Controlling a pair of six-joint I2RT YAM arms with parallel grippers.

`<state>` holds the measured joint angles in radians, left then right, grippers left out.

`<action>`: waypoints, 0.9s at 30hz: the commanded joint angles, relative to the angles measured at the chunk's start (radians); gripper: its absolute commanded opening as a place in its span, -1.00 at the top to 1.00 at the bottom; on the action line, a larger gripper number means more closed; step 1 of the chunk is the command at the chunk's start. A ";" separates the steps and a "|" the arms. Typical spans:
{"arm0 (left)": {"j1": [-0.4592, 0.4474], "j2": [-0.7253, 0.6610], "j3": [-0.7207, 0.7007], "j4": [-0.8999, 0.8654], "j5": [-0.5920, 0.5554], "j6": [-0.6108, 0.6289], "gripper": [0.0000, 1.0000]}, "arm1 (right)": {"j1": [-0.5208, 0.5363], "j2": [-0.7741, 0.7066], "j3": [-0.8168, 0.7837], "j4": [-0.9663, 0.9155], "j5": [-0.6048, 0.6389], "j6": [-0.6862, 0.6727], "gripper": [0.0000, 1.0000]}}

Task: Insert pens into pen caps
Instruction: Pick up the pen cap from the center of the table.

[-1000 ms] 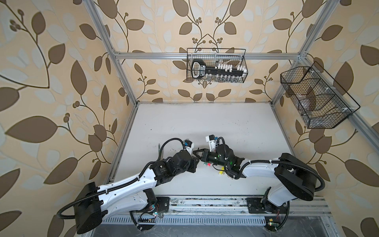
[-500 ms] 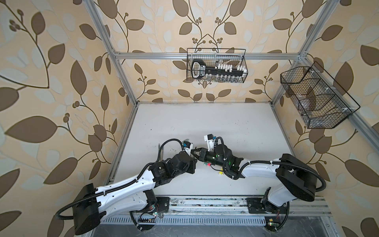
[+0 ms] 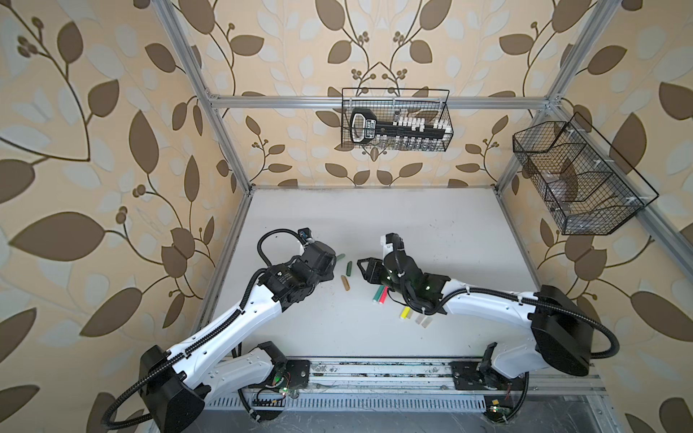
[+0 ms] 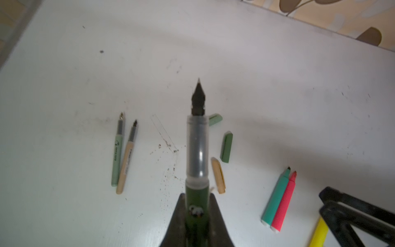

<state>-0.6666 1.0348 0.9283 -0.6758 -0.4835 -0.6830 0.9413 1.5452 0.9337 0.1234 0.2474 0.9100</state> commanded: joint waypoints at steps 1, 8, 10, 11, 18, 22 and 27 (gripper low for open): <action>0.008 -0.004 -0.016 0.047 -0.215 0.056 1.00 | 0.012 0.139 0.162 -0.256 0.082 -0.079 0.06; 0.014 0.010 -0.199 0.347 -0.406 0.125 1.00 | -0.001 0.392 0.414 -0.411 0.096 -0.104 0.09; 0.040 0.025 -0.227 0.361 -0.391 0.096 1.00 | -0.014 0.436 0.442 -0.410 0.070 -0.108 0.15; 0.055 0.027 -0.222 0.352 -0.377 0.092 1.00 | -0.019 0.456 0.458 -0.410 0.058 -0.111 0.16; 0.071 -0.068 -0.254 0.349 -0.415 0.082 1.00 | -0.040 0.563 0.537 -0.453 0.042 -0.128 0.19; 0.086 -0.088 -0.259 0.322 -0.434 0.045 1.00 | -0.043 0.580 0.539 -0.455 0.032 -0.134 0.24; 0.086 -0.084 -0.258 0.326 -0.427 0.051 1.00 | -0.044 0.600 0.545 -0.445 0.012 -0.135 0.28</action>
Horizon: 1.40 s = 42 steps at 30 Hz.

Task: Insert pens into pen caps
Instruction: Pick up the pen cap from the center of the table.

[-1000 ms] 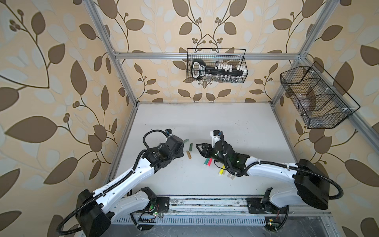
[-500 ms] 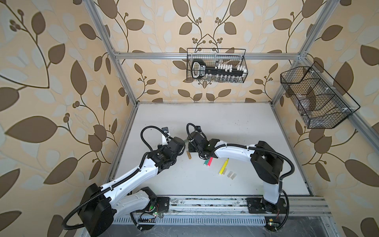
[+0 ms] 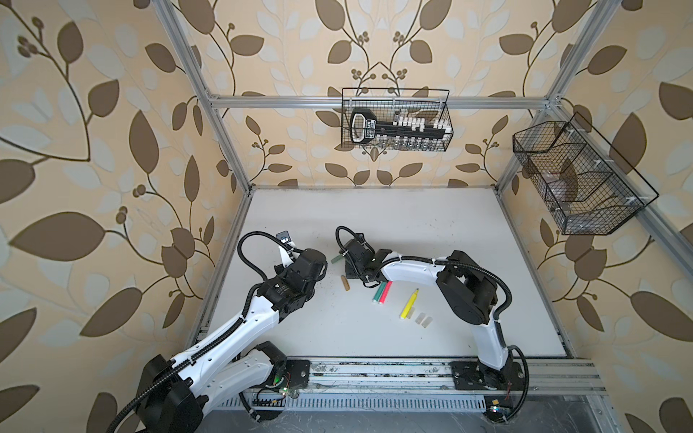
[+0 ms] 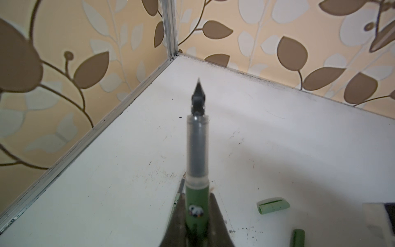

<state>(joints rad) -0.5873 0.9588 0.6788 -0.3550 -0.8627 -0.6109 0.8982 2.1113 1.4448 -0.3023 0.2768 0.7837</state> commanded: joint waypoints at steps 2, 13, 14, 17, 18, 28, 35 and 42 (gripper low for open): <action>0.006 -0.001 0.000 0.002 -0.051 -0.016 1.00 | -0.001 0.047 0.047 -0.025 -0.022 -0.011 0.27; 0.007 -0.002 0.005 -0.006 -0.052 -0.015 1.00 | -0.001 0.068 0.063 -0.034 -0.011 -0.005 0.29; 0.007 -0.002 0.004 -0.006 -0.052 -0.016 1.00 | -0.001 0.071 0.066 -0.039 -0.006 -0.003 0.33; 0.007 -0.002 0.004 -0.008 -0.051 -0.016 1.00 | -0.001 0.091 0.086 -0.066 0.010 0.000 0.41; 0.007 -0.003 0.005 -0.007 -0.051 -0.017 1.00 | -0.001 0.097 0.092 -0.074 0.016 0.000 0.41; 0.007 -0.011 0.002 -0.007 -0.047 -0.016 1.00 | -0.008 0.057 0.026 -0.074 0.044 0.011 0.58; 0.007 -0.018 0.000 -0.008 -0.048 -0.016 1.00 | -0.028 0.047 -0.020 -0.035 0.017 0.012 0.73; 0.007 -0.008 -0.002 0.027 0.007 0.011 1.00 | -0.031 0.012 -0.061 0.008 0.002 0.015 0.79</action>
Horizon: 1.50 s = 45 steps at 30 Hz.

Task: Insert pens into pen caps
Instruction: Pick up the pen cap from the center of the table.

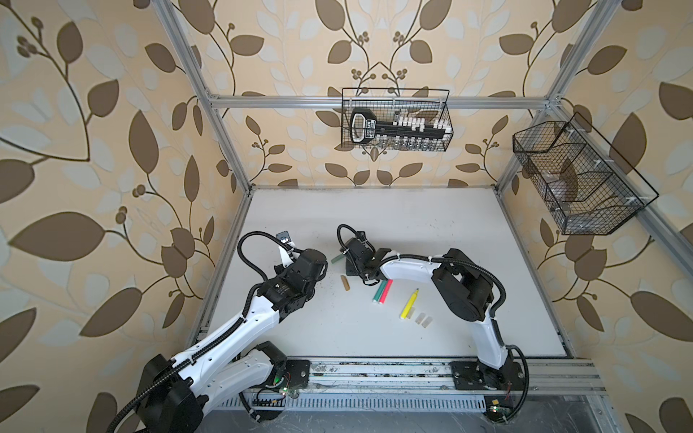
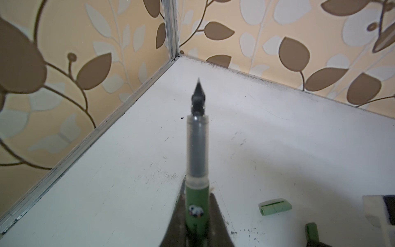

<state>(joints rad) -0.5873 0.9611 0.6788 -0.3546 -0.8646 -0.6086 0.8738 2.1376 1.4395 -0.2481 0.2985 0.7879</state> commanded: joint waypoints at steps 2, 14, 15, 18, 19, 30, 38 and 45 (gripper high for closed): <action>0.007 -0.007 -0.004 0.052 0.063 0.031 1.00 | -0.010 -0.044 -0.089 -0.008 -0.037 0.015 0.81; 0.007 -0.088 0.049 -0.138 0.661 -0.167 1.00 | -0.044 -0.192 -0.265 0.184 -0.125 0.066 0.85; 0.006 -0.103 0.031 -0.119 0.719 -0.158 1.00 | -0.044 -0.196 -0.273 0.200 -0.132 0.073 0.87; 0.006 -0.111 0.017 -0.133 0.829 -0.145 1.00 | -0.040 -0.211 -0.291 0.235 -0.142 0.091 0.92; 0.005 -0.108 0.008 -0.132 0.862 -0.141 1.00 | -0.039 -0.217 -0.297 0.244 -0.142 0.097 0.93; -0.144 -0.088 -0.215 0.214 1.049 -0.139 1.00 | -0.070 -0.295 -0.446 0.525 -0.258 0.249 0.99; -0.236 -0.083 -0.358 0.470 1.058 -0.134 1.00 | -0.049 -0.406 -0.495 0.555 -0.256 0.263 1.00; -0.246 -0.114 -0.431 0.569 1.072 -0.121 1.00 | -0.016 -0.551 -0.562 0.555 -0.205 0.264 1.00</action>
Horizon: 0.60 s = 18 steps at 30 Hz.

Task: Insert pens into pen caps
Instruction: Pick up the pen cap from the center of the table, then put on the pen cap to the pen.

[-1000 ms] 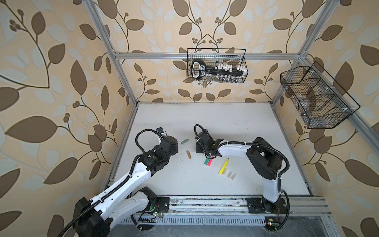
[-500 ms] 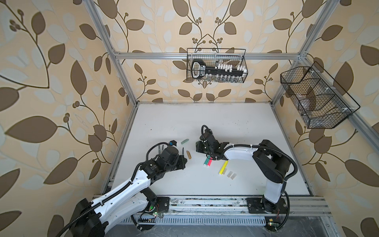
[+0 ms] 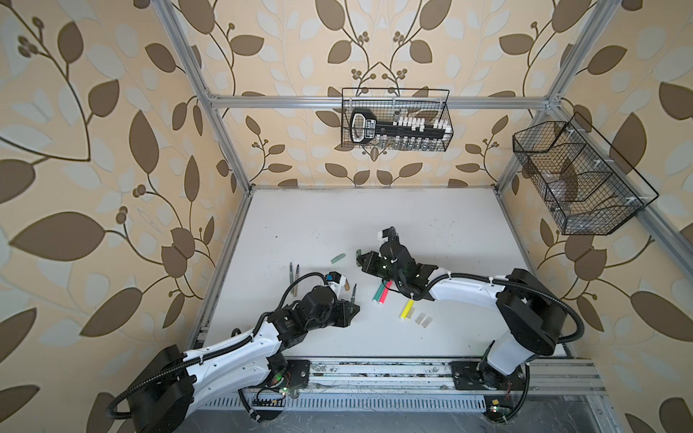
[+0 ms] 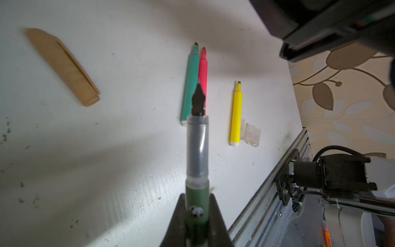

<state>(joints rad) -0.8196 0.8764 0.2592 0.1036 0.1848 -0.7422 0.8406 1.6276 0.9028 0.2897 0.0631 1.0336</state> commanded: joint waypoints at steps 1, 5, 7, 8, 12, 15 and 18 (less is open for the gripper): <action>-0.013 -0.036 -0.017 0.120 0.022 0.012 1.00 | 0.021 -0.055 -0.031 0.018 0.034 0.019 1.00; -0.016 -0.060 -0.015 0.128 0.018 0.010 1.00 | 0.049 -0.079 -0.036 0.026 0.036 0.017 1.00; -0.016 -0.066 -0.013 0.130 0.016 0.009 1.00 | 0.058 -0.076 -0.035 0.038 0.022 0.021 1.00; -0.016 -0.071 -0.012 0.128 0.015 0.009 1.00 | 0.065 -0.077 -0.035 0.043 0.023 0.022 1.00; -0.016 -0.090 -0.011 0.117 -0.014 -0.004 1.00 | 0.083 -0.070 -0.031 0.041 0.037 0.023 1.00; -0.016 -0.108 -0.008 0.095 -0.040 -0.010 1.00 | 0.085 -0.070 -0.039 0.050 0.038 0.026 1.00; -0.016 -0.128 -0.004 0.076 -0.053 -0.014 1.00 | 0.087 -0.071 -0.044 0.048 0.043 0.025 1.00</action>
<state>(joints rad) -0.8261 0.7738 0.2413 0.1833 0.1658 -0.7444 0.9218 1.5585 0.8822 0.3191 0.0818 1.0443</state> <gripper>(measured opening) 0.120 0.095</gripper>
